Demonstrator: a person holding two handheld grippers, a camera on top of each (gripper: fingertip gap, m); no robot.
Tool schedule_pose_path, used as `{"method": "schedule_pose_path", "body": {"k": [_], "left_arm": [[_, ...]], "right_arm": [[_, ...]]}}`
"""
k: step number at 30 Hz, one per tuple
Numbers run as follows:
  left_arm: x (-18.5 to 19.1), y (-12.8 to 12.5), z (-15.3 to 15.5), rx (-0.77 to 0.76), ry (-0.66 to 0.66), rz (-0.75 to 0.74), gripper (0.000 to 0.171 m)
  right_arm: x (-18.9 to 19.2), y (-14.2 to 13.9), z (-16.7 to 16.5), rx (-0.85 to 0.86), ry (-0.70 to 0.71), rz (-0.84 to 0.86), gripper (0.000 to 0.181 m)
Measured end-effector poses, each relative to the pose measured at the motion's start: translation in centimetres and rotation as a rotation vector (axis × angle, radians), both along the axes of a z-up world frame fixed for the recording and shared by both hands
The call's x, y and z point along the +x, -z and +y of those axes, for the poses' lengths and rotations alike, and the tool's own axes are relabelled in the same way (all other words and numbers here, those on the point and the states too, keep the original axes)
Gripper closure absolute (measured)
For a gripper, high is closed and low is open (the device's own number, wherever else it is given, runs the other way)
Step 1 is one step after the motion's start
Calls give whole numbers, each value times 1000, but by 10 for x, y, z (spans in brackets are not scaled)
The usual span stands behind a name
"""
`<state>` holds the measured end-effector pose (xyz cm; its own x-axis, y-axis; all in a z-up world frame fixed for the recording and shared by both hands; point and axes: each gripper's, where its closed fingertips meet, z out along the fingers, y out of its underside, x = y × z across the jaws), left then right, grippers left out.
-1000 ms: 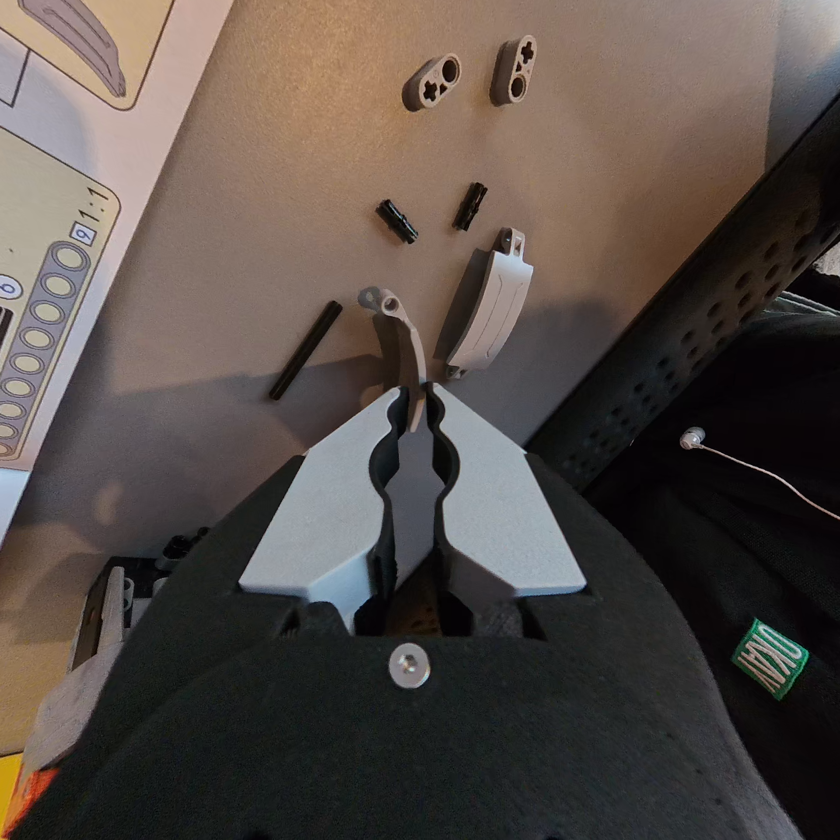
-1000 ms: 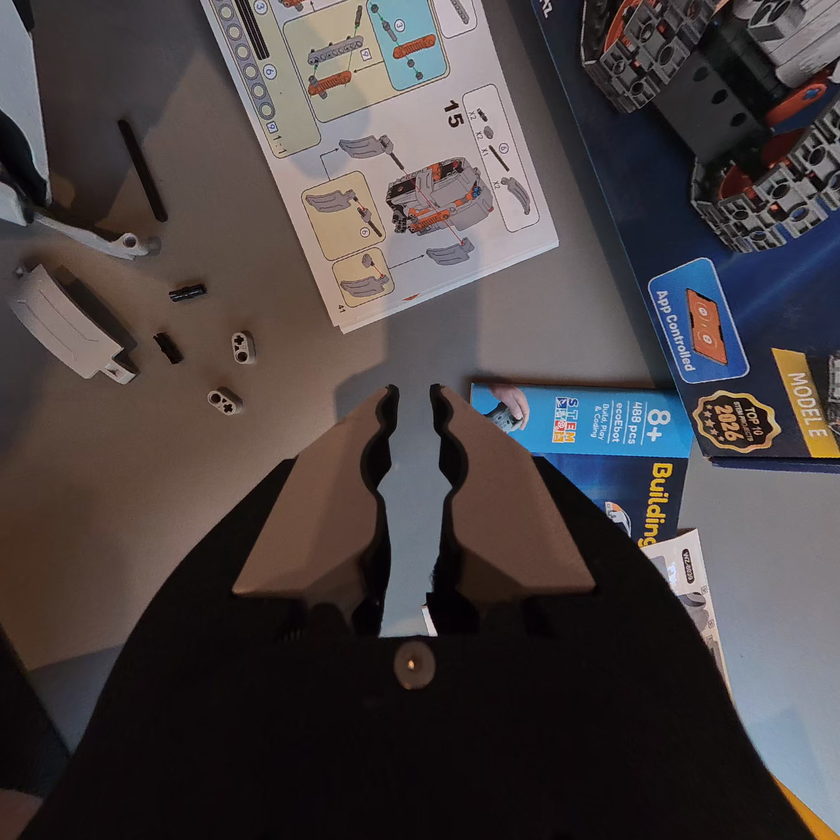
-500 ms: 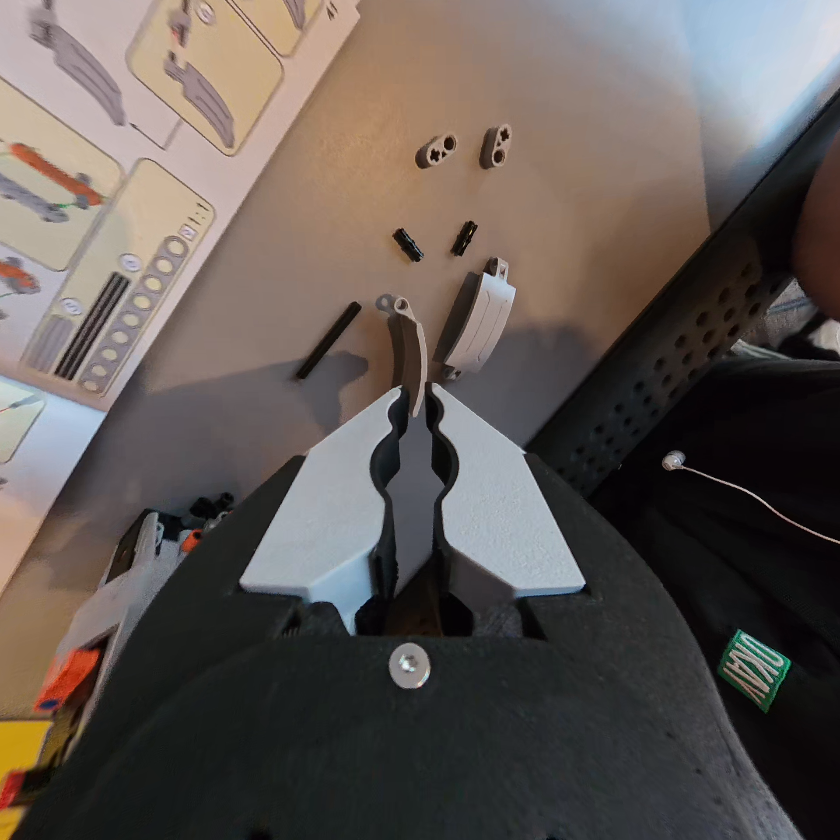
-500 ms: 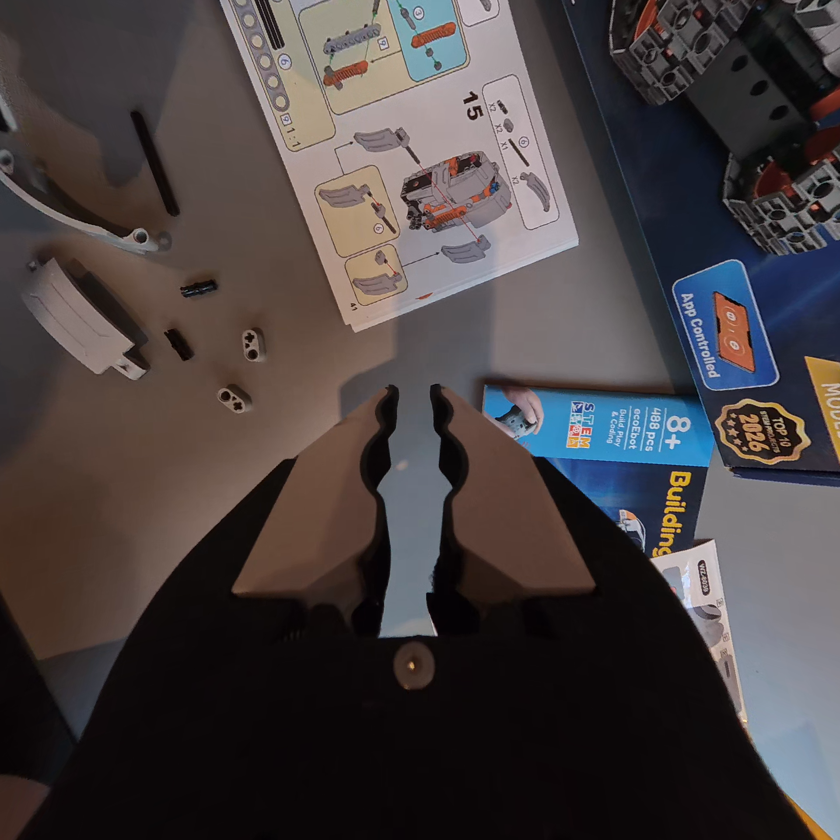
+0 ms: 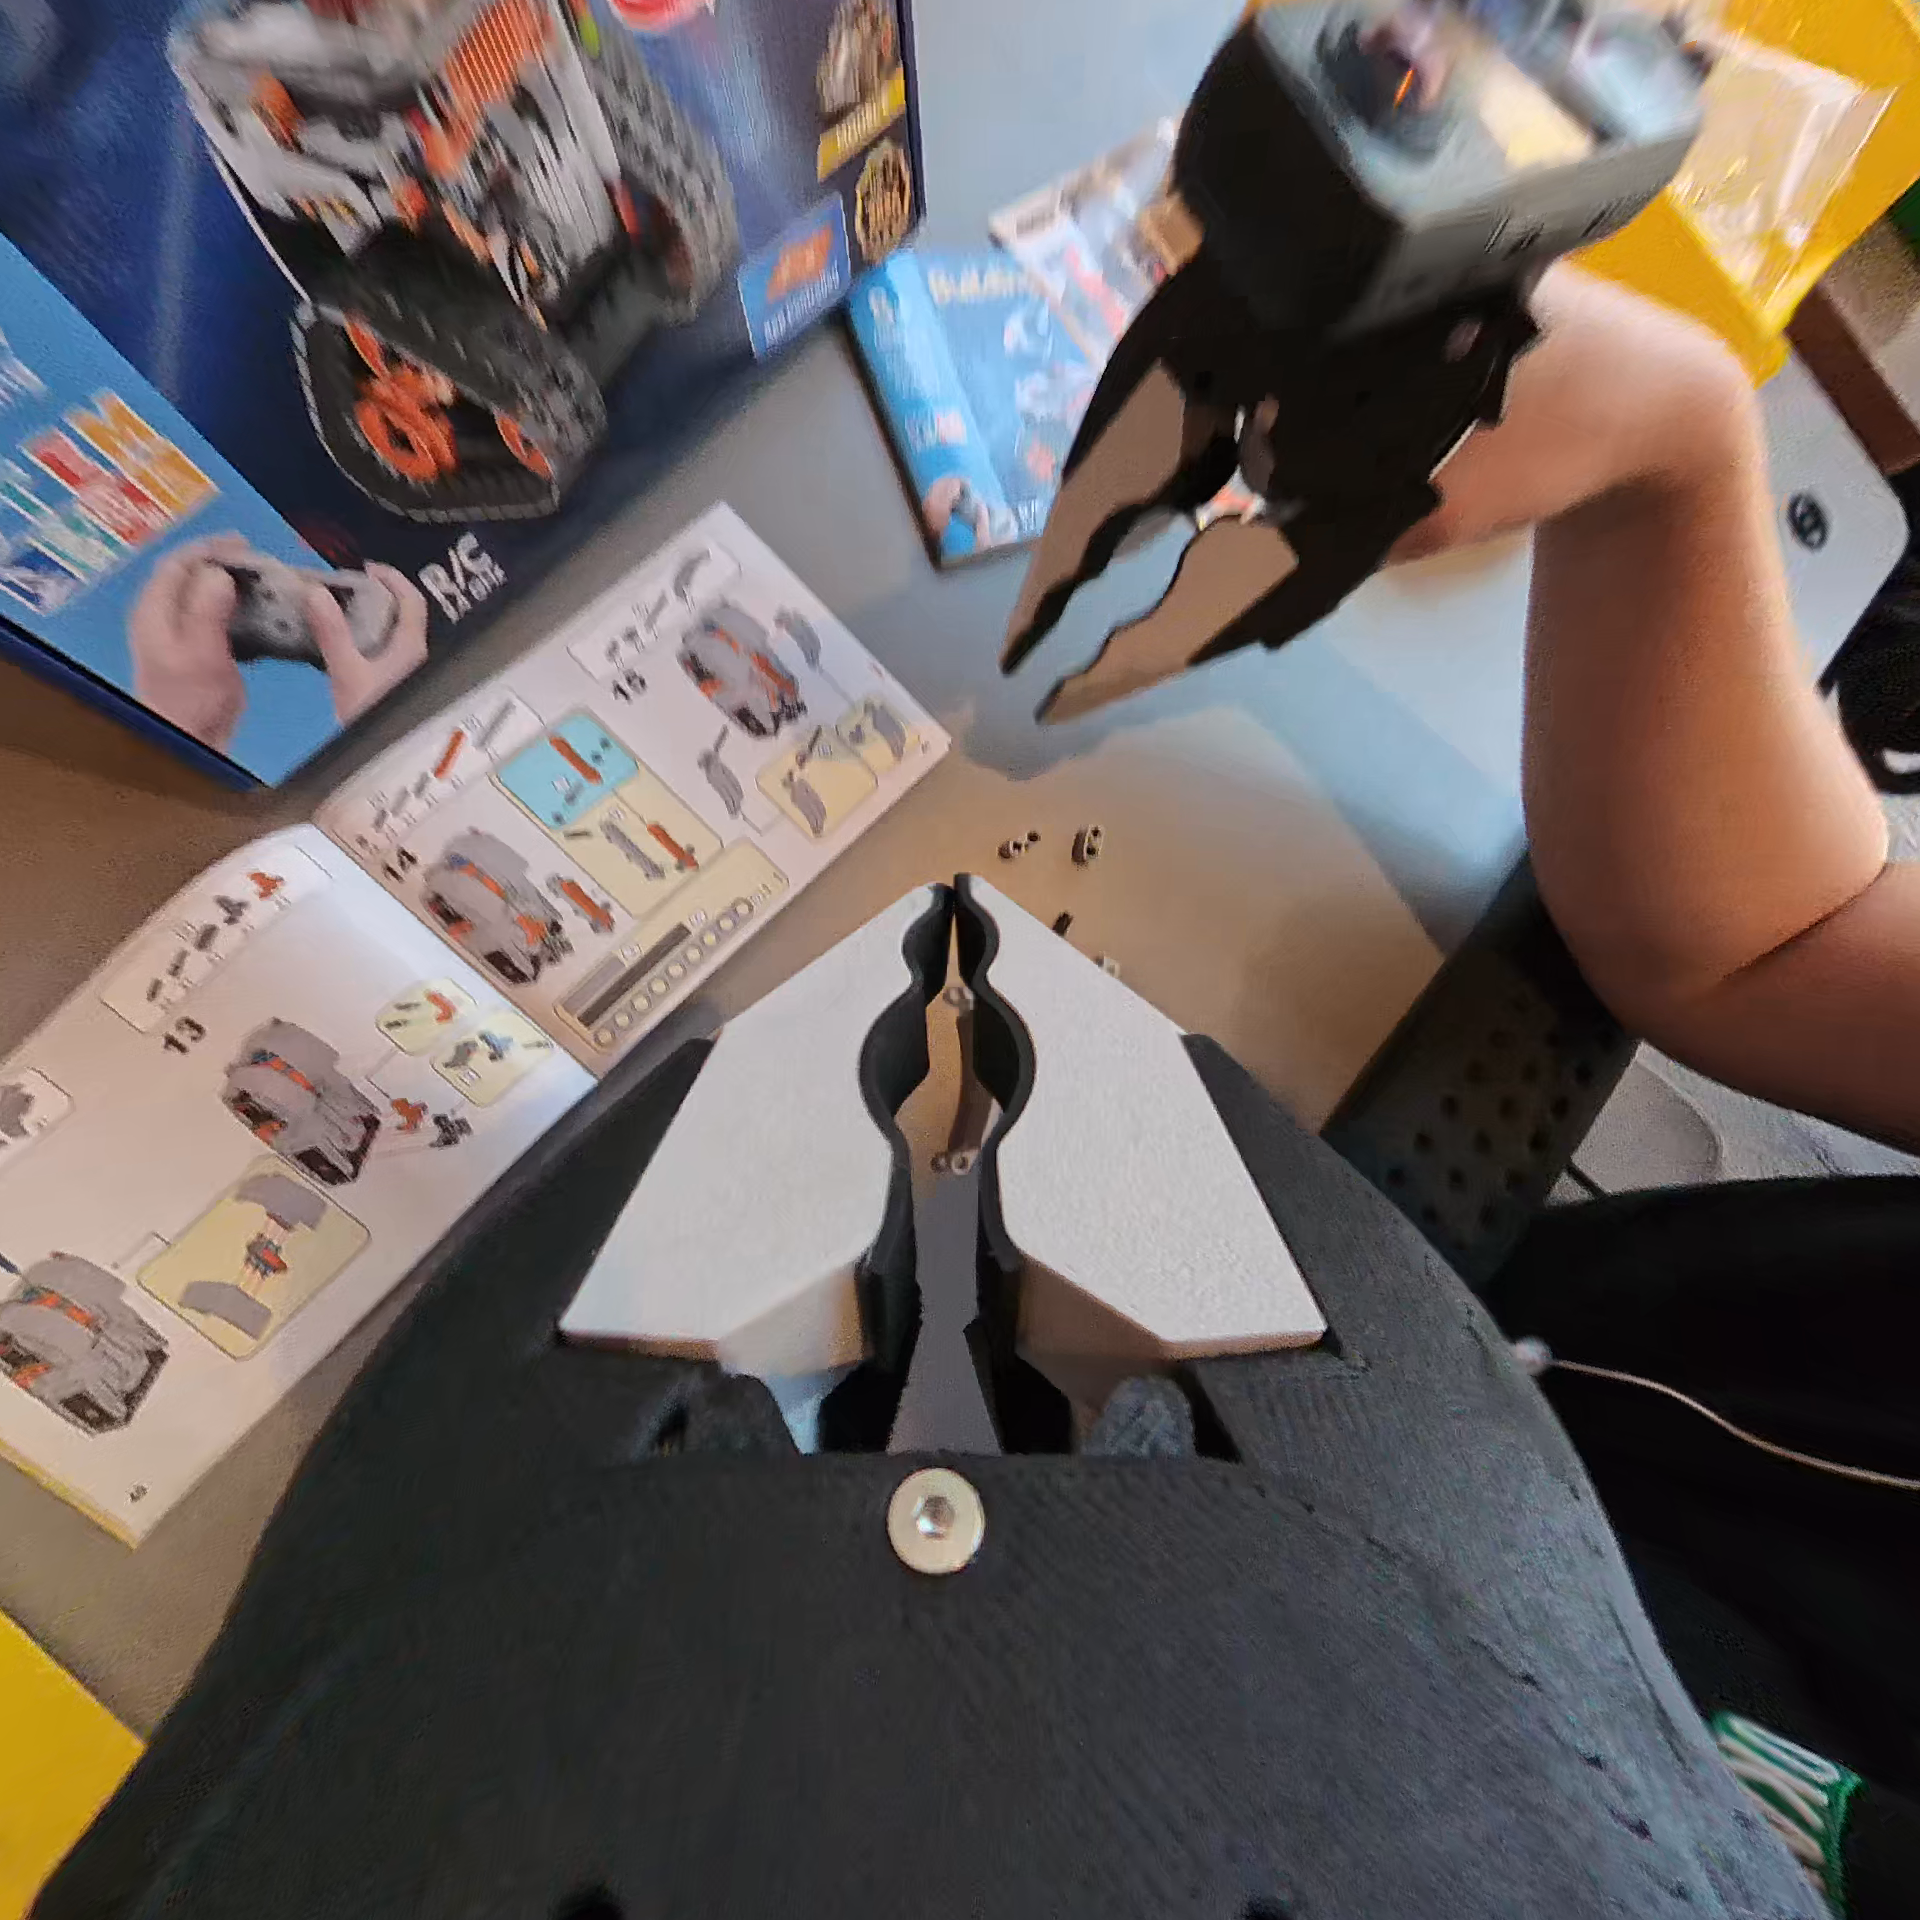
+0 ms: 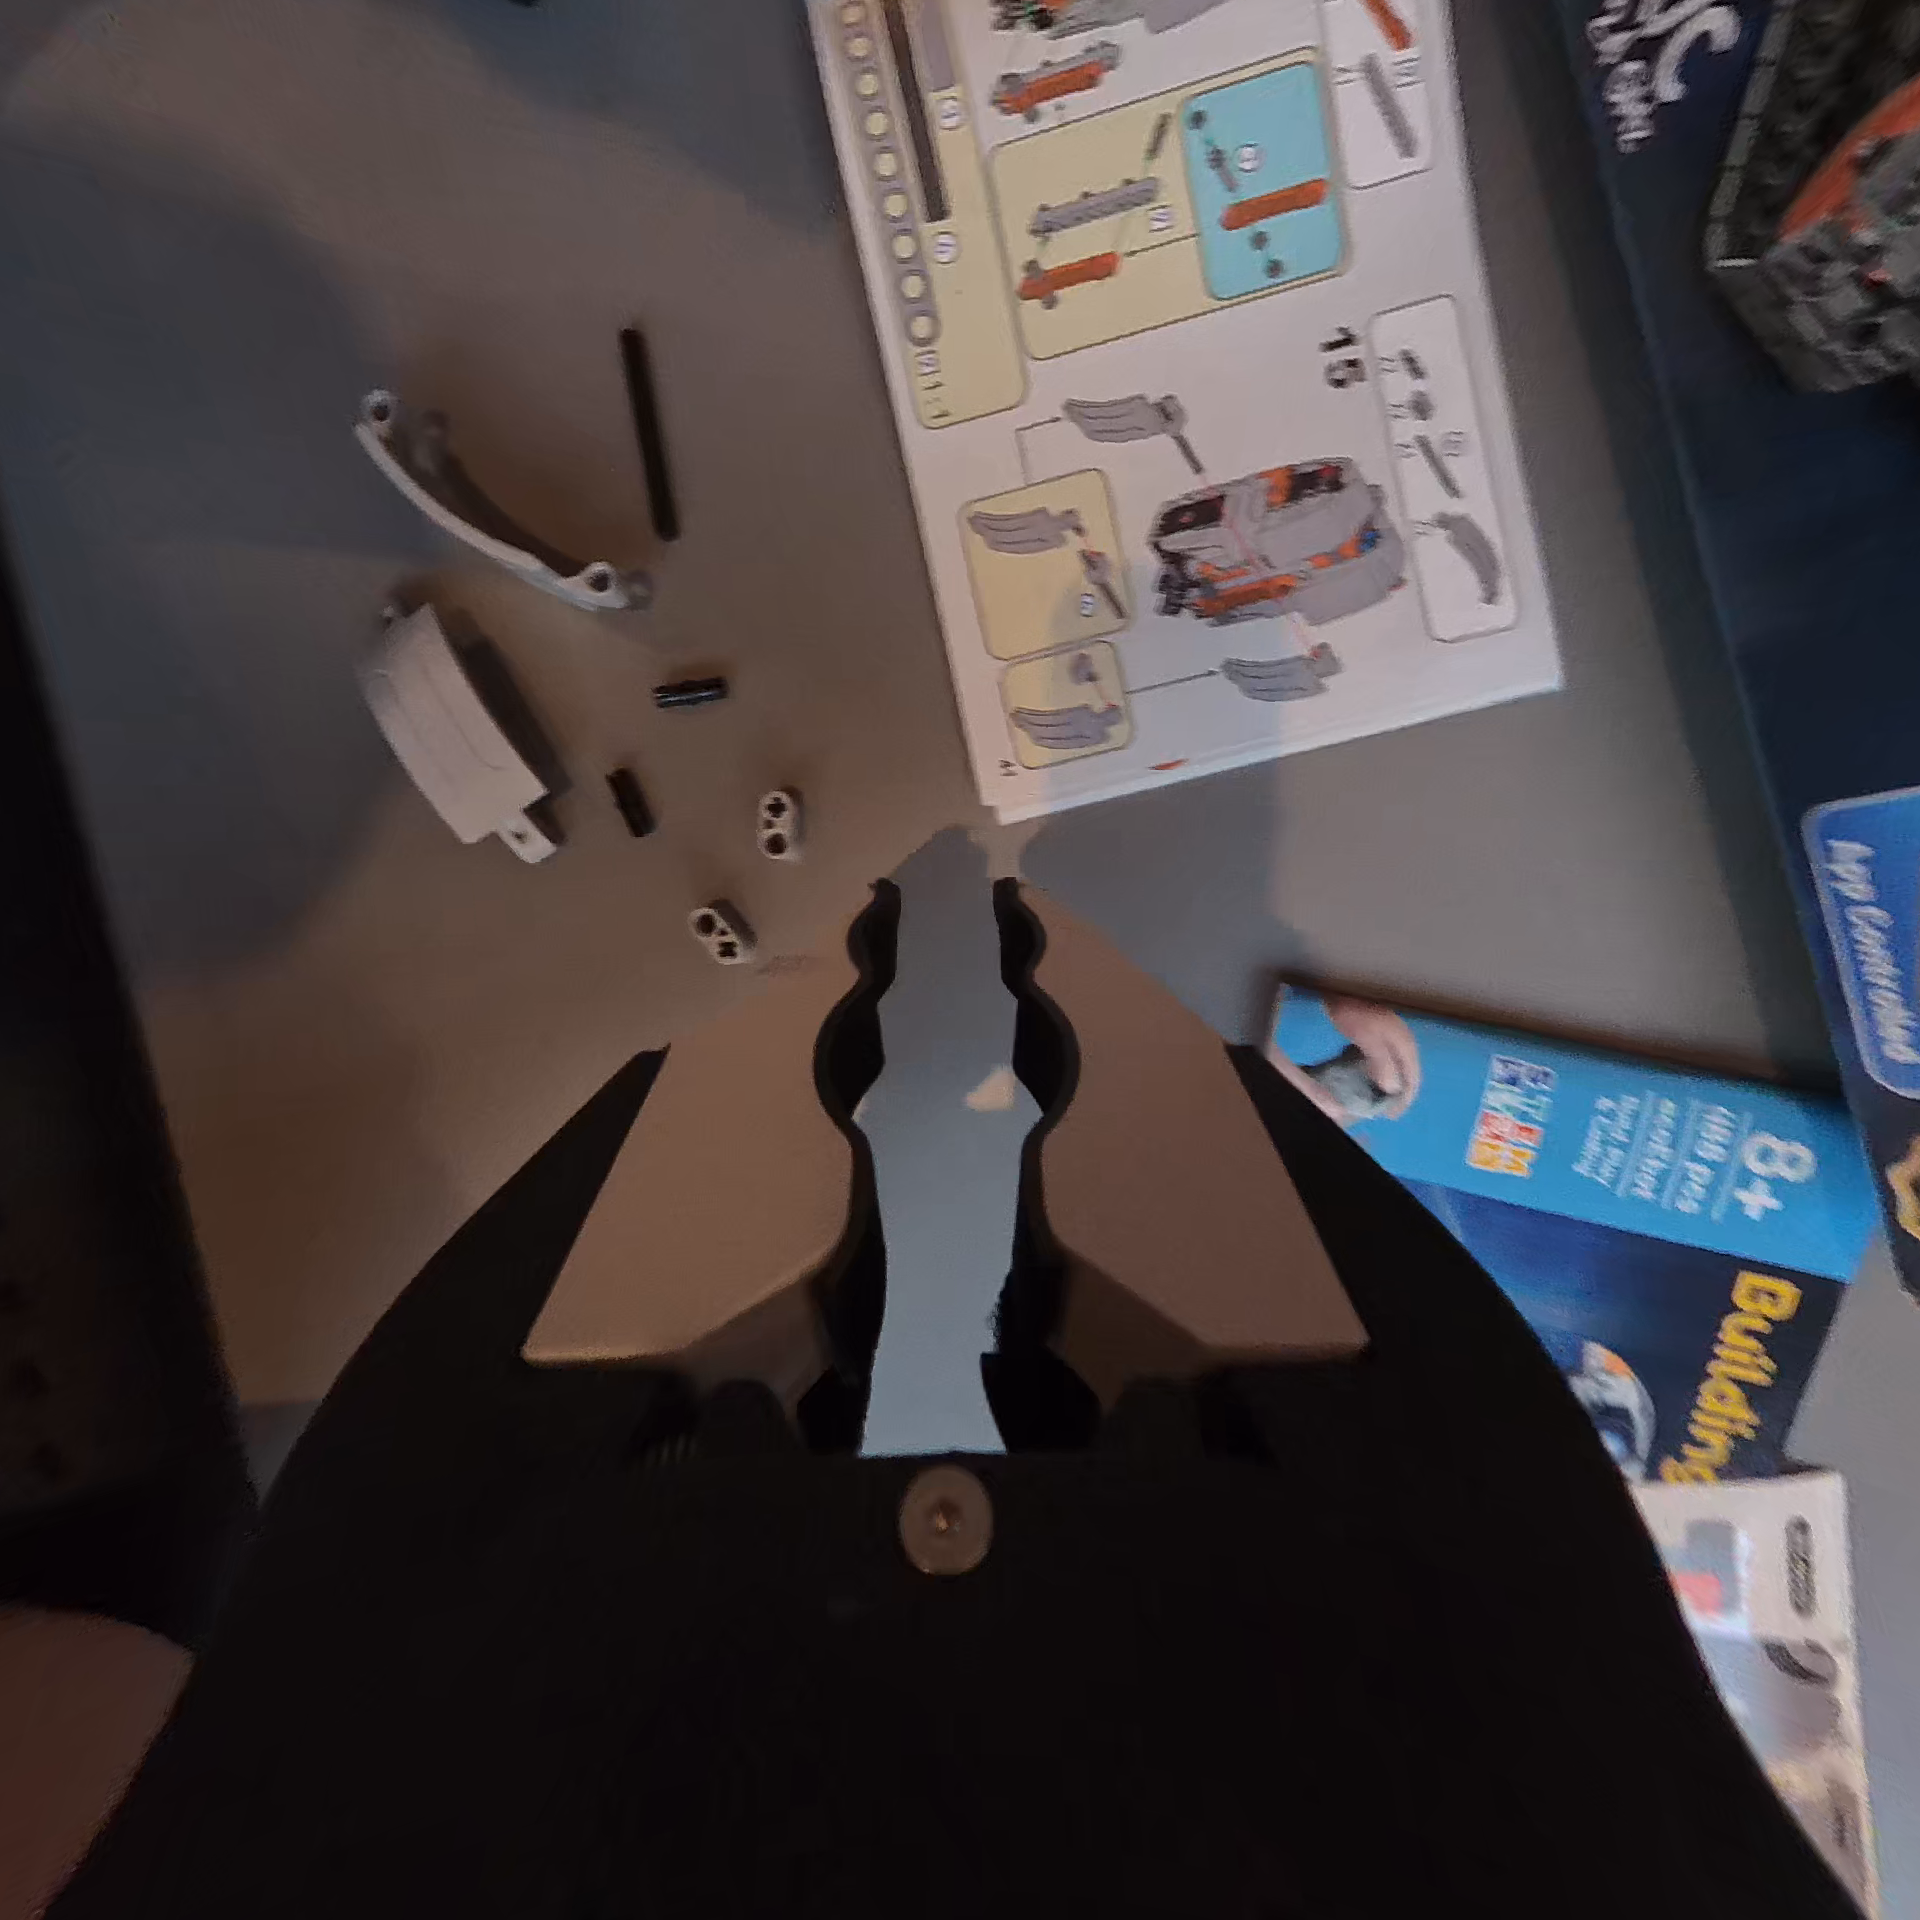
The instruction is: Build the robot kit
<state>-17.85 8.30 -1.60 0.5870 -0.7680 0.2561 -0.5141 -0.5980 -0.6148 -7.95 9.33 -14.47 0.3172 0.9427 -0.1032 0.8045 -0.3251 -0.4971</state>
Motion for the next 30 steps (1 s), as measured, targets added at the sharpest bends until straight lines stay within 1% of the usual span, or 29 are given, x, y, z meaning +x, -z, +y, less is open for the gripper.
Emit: {"method": "schedule_pose_path", "body": {"k": [3,7,13,17,20,22,25,27,28,30], "left_arm": [[-1,-9,1,33,-8,-25,171],[-1,-8,-1,29,-2,-19,171],[0,-8,-2,27,4,-23,171],[0,-17,0,51,-3,-60,171],[-1,-34,5,105,-27,-138,170],[-6,-56,11,172,-67,-230,170],[-17,-93,16,285,-117,-386,171],[-24,-111,15,328,-122,-483,169],[-24,-115,12,323,-104,-520,166],[-20,-119,2,266,-28,-590,162]], "right_arm": [[-8,5,-16,-65,-63,-1,160],[-16,13,-30,-125,-110,-30,154],[-22,25,-30,-96,-147,-105,154],[-27,33,-32,-91,-166,-150,155],[-30,34,-35,-90,-184,-163,163],[-28,34,-34,-86,-185,-176,175],[-24,31,-28,-46,-183,-175,175],[-27,18,-22,3,-185,-107,175],[-32,7,-20,34,-187,-42,175],[-42,-23,-15,99,-185,116,176]]}}
